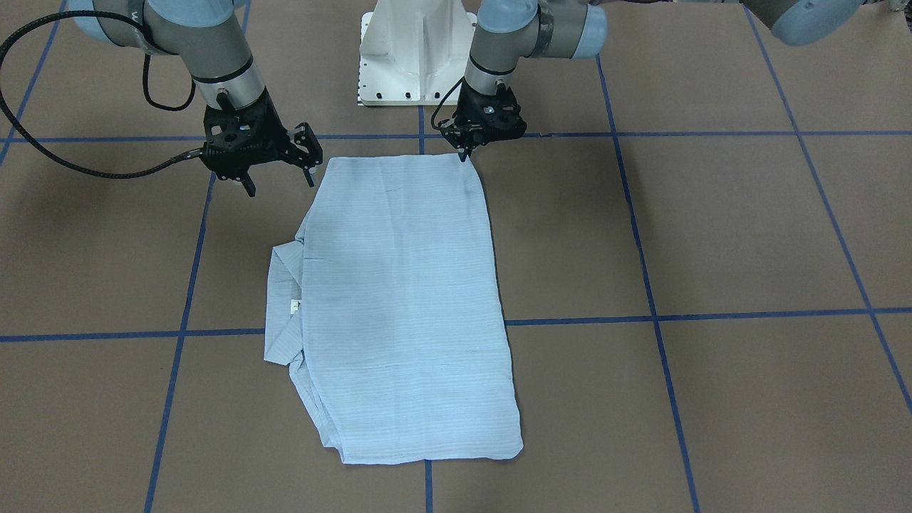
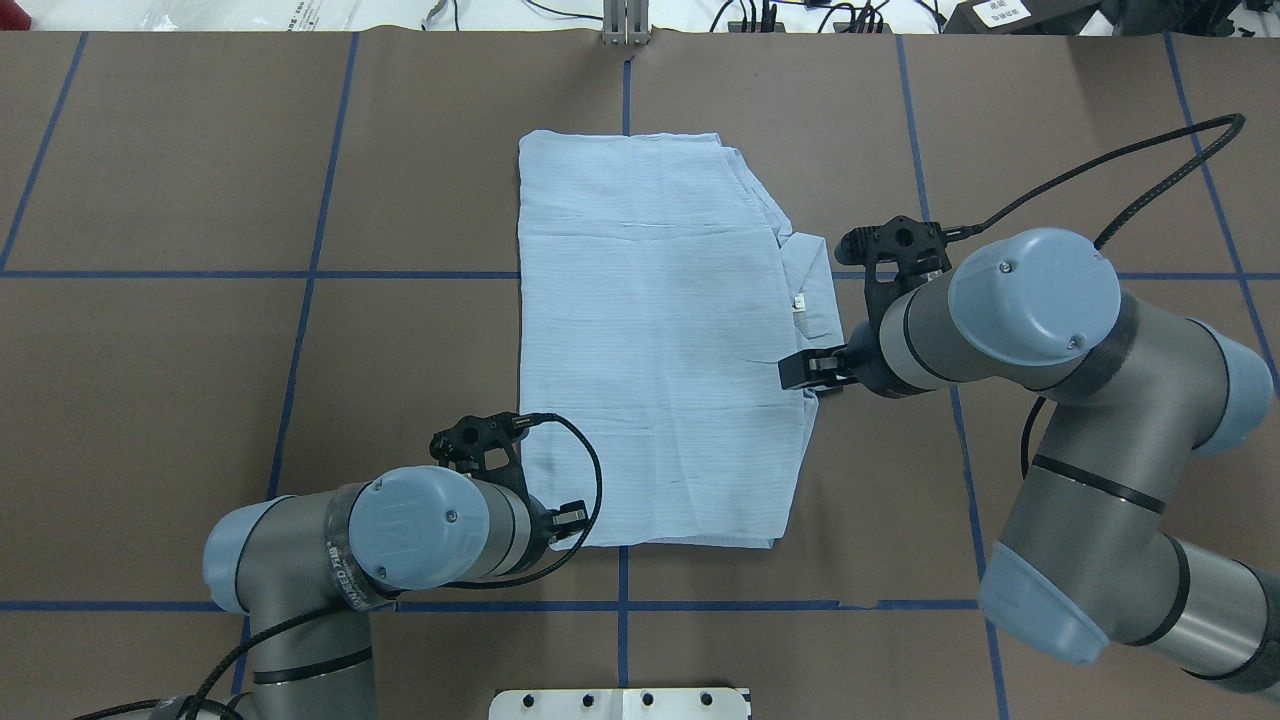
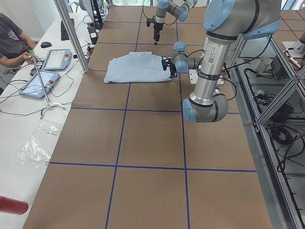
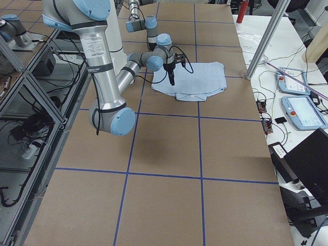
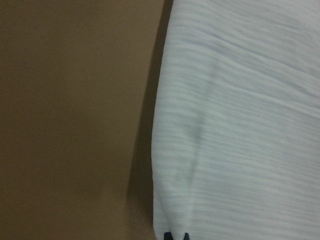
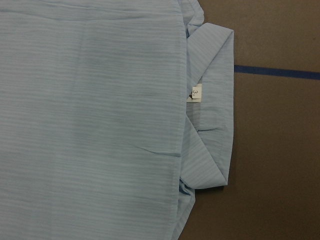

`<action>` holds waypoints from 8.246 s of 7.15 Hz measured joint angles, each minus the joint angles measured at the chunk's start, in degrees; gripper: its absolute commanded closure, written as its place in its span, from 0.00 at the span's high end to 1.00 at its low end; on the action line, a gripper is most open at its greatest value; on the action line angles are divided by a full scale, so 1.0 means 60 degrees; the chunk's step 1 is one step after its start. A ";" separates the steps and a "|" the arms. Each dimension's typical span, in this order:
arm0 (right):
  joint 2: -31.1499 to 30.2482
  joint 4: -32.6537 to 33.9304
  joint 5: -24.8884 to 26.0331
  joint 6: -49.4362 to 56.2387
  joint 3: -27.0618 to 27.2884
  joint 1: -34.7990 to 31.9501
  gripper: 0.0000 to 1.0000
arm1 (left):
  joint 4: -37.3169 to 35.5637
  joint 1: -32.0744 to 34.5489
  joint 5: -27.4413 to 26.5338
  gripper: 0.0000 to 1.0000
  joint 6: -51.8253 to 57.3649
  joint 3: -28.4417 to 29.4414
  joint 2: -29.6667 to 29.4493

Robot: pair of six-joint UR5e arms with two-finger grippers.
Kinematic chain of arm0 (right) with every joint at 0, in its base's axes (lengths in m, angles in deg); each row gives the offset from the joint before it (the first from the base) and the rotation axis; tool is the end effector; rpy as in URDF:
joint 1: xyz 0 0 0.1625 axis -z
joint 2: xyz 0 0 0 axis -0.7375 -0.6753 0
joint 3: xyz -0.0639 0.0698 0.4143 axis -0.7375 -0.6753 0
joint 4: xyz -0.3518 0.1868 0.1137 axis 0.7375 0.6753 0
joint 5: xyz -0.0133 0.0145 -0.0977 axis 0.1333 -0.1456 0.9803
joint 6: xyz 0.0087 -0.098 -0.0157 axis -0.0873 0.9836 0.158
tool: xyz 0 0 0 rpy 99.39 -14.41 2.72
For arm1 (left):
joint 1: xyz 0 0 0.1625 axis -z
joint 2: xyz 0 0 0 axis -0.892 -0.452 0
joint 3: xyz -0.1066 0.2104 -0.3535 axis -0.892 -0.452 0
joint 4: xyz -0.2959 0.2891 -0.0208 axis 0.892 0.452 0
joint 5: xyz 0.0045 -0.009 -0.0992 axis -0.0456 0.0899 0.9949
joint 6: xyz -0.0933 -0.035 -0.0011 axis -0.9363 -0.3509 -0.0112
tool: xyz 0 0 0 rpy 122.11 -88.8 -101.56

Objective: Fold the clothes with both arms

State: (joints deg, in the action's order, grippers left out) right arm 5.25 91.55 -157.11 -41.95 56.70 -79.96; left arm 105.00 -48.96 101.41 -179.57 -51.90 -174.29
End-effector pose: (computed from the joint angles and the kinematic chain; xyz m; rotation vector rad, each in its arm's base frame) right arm -0.4033 -0.3858 0.2768 0.2200 -0.8529 -0.0085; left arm 0.5745 -0.2734 0.2438 -0.0150 0.9733 -0.2866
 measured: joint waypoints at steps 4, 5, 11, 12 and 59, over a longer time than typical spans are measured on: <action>0.0135 -0.0213 0.1277 -0.4568 -0.0078 0.2072 1.00 | 0.0045 0.0058 0.0002 0.00 -0.0013 -0.0024 -0.0086; 0.0167 -0.0189 0.1527 -0.5716 -0.0237 0.2482 1.00 | 0.0053 0.0094 0.0006 0.00 -0.0013 -0.0024 -0.0090; 0.1014 0.1073 0.1653 -0.8526 -0.1171 0.2997 1.00 | 0.0081 0.0137 -0.0007 0.00 -0.0005 -0.0025 -0.0179; 0.1042 0.1123 0.1654 -0.8526 -0.1267 0.3031 1.00 | 0.0081 0.0137 -0.0007 0.00 -0.0002 -0.0025 -0.0189; 0.3287 0.0966 0.0041 -0.5575 -0.3076 -0.0445 0.00 | 0.2512 0.3135 0.0872 0.00 0.1248 0.1219 -0.1018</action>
State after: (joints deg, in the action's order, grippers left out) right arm 24.97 97.34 -156.87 -75.40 38.24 -82.63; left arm 120.07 -30.15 106.64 -172.08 -44.59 -180.39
